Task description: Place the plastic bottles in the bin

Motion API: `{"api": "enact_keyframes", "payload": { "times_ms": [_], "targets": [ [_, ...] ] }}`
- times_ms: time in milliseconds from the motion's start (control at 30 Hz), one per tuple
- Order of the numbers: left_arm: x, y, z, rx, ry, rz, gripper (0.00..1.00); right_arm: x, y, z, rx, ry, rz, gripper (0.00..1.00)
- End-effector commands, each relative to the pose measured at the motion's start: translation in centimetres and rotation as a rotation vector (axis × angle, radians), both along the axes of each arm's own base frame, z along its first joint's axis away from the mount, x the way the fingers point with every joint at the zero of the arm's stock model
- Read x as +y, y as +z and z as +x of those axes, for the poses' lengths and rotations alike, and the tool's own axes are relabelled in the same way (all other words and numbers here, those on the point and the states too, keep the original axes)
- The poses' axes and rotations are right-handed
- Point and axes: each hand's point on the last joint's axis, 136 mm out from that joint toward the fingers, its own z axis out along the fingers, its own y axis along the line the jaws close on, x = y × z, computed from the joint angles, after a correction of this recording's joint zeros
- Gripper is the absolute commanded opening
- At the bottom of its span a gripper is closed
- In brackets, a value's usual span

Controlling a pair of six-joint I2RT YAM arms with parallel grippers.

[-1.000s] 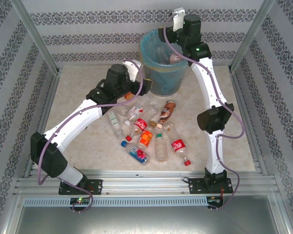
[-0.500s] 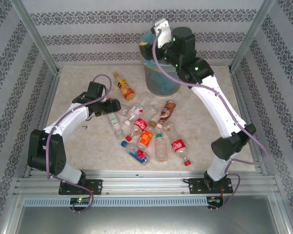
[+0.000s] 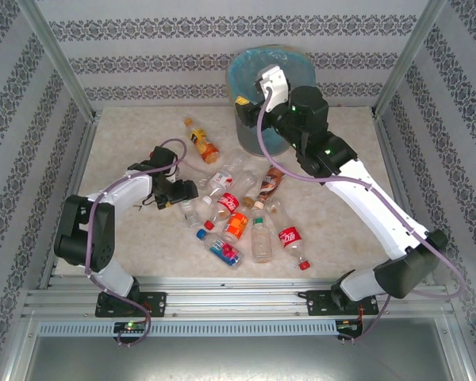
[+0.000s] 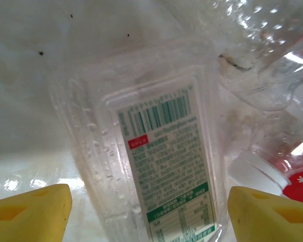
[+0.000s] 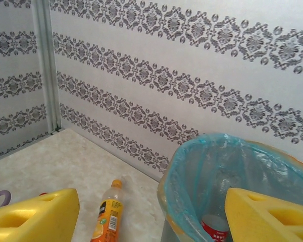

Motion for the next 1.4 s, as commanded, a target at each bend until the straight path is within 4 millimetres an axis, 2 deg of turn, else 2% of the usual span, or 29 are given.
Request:
{"api": "enact_keyframes", "payload": {
  "times_ms": [0,100,233,300,467,600,733,833,933,1033,1133,1200,1267,1367],
  "targets": [
    [0.0,-1.0,-0.5,0.046,0.008,-0.005,0.81,-0.9,1.1,-0.8,-0.047,-0.038,0.041,0.77],
    [0.2,-1.9,-0.6,0.063,-0.005,0.015,0.81,-1.0,0.1,-1.0,-0.028,-0.034,0.033,0.78],
    [0.6,-2.7,-0.6,0.081,-0.014,0.046,0.79,-1.0,-0.2,-1.3,-0.019,-0.022,0.032,0.78],
    [0.6,-2.7,-0.4,0.078,-0.023,0.049,0.72,-1.1,-0.3,-1.3,-0.020,-0.025,0.030,0.78],
    [1.1,-2.5,-0.4,0.060,-0.017,0.074,0.67,-1.1,-0.5,-1.5,-0.013,-0.020,0.029,0.78],
    [1.3,-1.5,-0.6,0.031,-0.022,0.082,0.53,-1.1,-0.8,-1.9,0.004,-0.008,0.028,0.78],
    [2.0,1.0,-0.3,-0.030,-0.018,0.112,0.52,-1.1,-0.9,-2.5,0.014,0.008,0.044,0.78],
    [2.5,4.8,0.3,-0.128,-0.024,0.137,0.52,-1.1,-1.0,-2.8,0.023,0.016,0.060,0.78],
    [2.3,10.4,1.4,-0.331,-0.043,0.115,0.50,-1.0,-0.9,-3.4,0.030,0.037,0.072,0.78],
    [1.2,17.3,2.6,-0.596,-0.079,0.050,0.47,-0.5,-0.1,-4.7,0.025,0.106,0.086,0.78],
    [-1.0,24.8,3.1,-0.860,-0.174,-0.037,0.47,0.7,0.8,-6.7,0.003,0.229,0.101,0.78],
    [-3.5,29.4,2.3,-1.006,-0.307,-0.102,0.48,1.6,1.5,-8.3,-0.015,0.329,0.110,0.78],
    [-5.5,32.7,1.4,-1.107,-0.406,-0.120,0.46,2.2,2.3,-9.9,-0.033,0.418,0.124,0.79],
    [-8.3,35.5,-0.1,-1.222,-0.562,-0.143,0.44,3.0,3.3,-12.7,-0.065,0.560,0.127,0.79]
  ]
}}
